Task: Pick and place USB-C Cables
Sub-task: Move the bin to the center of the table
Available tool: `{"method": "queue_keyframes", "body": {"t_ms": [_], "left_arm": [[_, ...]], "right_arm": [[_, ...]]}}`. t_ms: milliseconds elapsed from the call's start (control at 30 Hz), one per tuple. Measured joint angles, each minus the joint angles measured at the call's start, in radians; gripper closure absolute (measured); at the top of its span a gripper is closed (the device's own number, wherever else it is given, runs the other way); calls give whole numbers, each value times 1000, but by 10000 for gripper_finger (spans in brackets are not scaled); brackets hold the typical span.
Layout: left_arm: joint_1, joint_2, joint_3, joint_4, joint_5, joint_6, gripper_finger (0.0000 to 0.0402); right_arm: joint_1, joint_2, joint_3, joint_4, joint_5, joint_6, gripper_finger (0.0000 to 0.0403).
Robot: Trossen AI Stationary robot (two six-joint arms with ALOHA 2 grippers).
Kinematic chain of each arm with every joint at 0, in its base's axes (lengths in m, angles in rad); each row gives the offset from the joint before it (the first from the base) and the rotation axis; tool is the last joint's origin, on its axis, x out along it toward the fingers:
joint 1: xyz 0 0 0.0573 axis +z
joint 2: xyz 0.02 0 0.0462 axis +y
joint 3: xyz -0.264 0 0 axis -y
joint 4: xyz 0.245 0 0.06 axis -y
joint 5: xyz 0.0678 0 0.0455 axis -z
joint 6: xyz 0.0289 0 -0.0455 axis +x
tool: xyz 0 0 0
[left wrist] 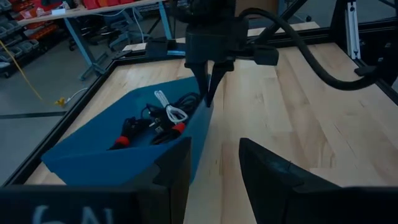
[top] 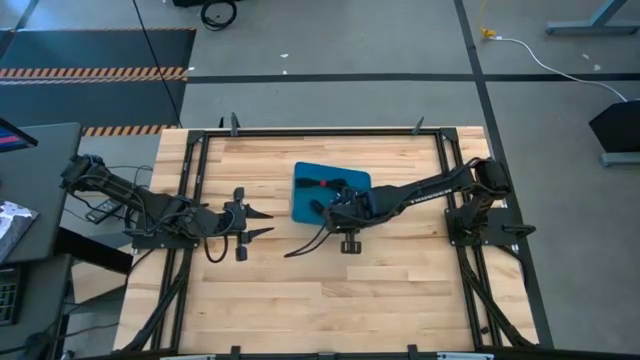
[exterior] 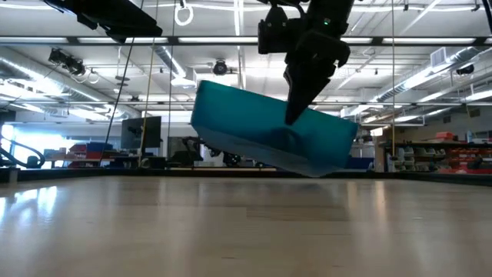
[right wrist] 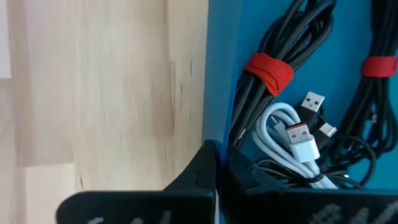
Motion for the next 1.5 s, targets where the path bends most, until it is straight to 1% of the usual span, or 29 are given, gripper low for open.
{"method": "queue_keyframes", "body": {"t_ms": [133, 267, 500, 633, 767, 867, 933, 1033, 1133, 1200, 1500], "left_arm": [[0, 0, 0, 4, 0, 1, 260], [0, 0, 0, 11, 0, 1, 260], [0, 0, 0, 8, 0, 0, 260], [0, 0, 0, 5, 0, -2, 260], [0, 0, 0, 5, 22, -4, 260], [0, 0, 0, 3, 29, -11, 260], [0, 0, 0, -3, 29, -15, 260], [0, 0, 0, -3, 30, -18, 260], [0, 0, 0, -3, 30, -18, 260], [0, 0, 0, -3, 30, -18, 260], [0, 0, 0, -2, 30, -21, 260]], "right_arm": [[1, 37, 5, 30, -29, 4, 400], [6, 128, 51, 14, -53, 0, 400], [8, 256, 236, -60, -62, -8, 400], [8, 316, 349, -141, -67, 8, 400], [3, 365, 414, -246, -70, 52, 400], [-8, 379, 414, -300, -73, 112, 400], [-14, 378, 405, -292, -83, 135, 400], [-13, 377, 404, -272, -88, 131, 400], [0, 376, 404, -252, -115, 92, 400], [10, 376, 404, -252, -115, 73, 400], [20, 376, 404, -252, -112, 78, 400]]}}
